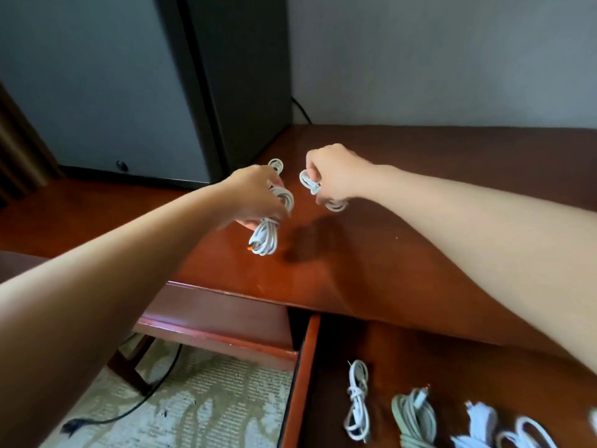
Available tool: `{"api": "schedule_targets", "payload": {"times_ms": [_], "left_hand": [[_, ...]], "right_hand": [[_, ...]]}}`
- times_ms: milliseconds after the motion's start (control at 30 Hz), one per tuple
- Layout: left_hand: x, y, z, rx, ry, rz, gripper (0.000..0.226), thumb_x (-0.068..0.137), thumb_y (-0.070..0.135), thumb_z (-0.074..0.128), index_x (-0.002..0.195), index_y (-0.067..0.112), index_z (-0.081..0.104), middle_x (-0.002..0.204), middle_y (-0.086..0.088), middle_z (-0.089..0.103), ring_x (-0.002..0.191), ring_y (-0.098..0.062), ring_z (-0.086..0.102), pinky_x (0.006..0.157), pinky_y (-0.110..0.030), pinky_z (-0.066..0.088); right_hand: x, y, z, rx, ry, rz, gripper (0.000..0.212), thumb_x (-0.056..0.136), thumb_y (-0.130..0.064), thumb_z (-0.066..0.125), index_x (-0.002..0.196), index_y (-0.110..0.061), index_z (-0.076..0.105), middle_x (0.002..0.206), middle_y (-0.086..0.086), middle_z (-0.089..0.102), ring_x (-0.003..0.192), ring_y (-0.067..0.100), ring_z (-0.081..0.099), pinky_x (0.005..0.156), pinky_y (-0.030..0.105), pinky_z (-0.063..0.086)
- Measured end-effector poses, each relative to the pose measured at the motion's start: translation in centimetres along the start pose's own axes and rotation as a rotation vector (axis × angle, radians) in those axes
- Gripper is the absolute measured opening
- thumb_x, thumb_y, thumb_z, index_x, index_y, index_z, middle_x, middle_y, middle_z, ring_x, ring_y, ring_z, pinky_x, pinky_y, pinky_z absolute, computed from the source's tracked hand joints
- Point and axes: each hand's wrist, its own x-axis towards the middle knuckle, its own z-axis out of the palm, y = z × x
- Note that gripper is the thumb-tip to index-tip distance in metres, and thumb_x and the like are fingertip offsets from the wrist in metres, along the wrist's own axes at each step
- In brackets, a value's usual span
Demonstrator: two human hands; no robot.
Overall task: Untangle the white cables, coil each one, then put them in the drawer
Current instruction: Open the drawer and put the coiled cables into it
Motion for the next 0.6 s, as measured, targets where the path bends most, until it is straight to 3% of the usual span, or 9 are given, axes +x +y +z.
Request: {"api": "schedule_targets", "payload": {"times_ms": [133,267,467,600], "left_hand": [[-2.5,3.5,2.7,-0.107,-0.111,0.053,0.050,0.077,0.010,0.076,0.118,0.019,0.047,0.103,-0.009,0.058,0.077,-0.021,0.066,0.058,-0.028,0.059],[-5.4,6.7,6.5,-0.131,-0.208,0.133,0.046,0.080,0.013,0.075,0.115,0.020,0.046,0.107,-0.009,0.056,0.079,-0.020,0.067,0.055,-0.026,0.059],[-9.6,11.0,11.9,-0.283,-0.416,0.152,0.044,0.083,0.015,0.072,0.119,0.015,0.047,0.110,-0.011,0.059,0.085,-0.022,0.069,0.062,-0.032,0.061],[-12.5,14.1,16.4,-0.408,-0.557,0.178,0.039,0.085,0.008,0.070,0.117,0.007,0.048,0.114,-0.015,0.056,0.094,-0.026,0.067,0.069,-0.040,0.060]], "right_hand": [[-5.0,1.9,-2.4,0.018,-0.022,-0.045,0.034,0.070,-0.014,0.076,0.083,-0.021,0.044,0.098,0.006,0.057,0.089,0.029,0.057,0.066,0.030,0.043],[-11.7,4.3,-4.2,0.008,-0.065,-0.035,0.033,0.071,-0.011,0.075,0.089,-0.018,0.048,0.081,-0.006,0.049,0.081,0.020,0.053,0.064,0.029,0.043],[-23.0,7.4,-5.9,-0.028,-0.161,0.045,0.036,0.071,-0.017,0.078,0.078,-0.028,0.044,0.080,-0.009,0.053,0.076,0.013,0.054,0.065,0.033,0.048],[-29.7,9.7,-7.1,-0.099,-0.254,0.132,0.032,0.066,-0.026,0.082,0.075,-0.025,0.051,0.073,-0.011,0.055,0.068,0.004,0.051,0.065,0.031,0.047]]}}
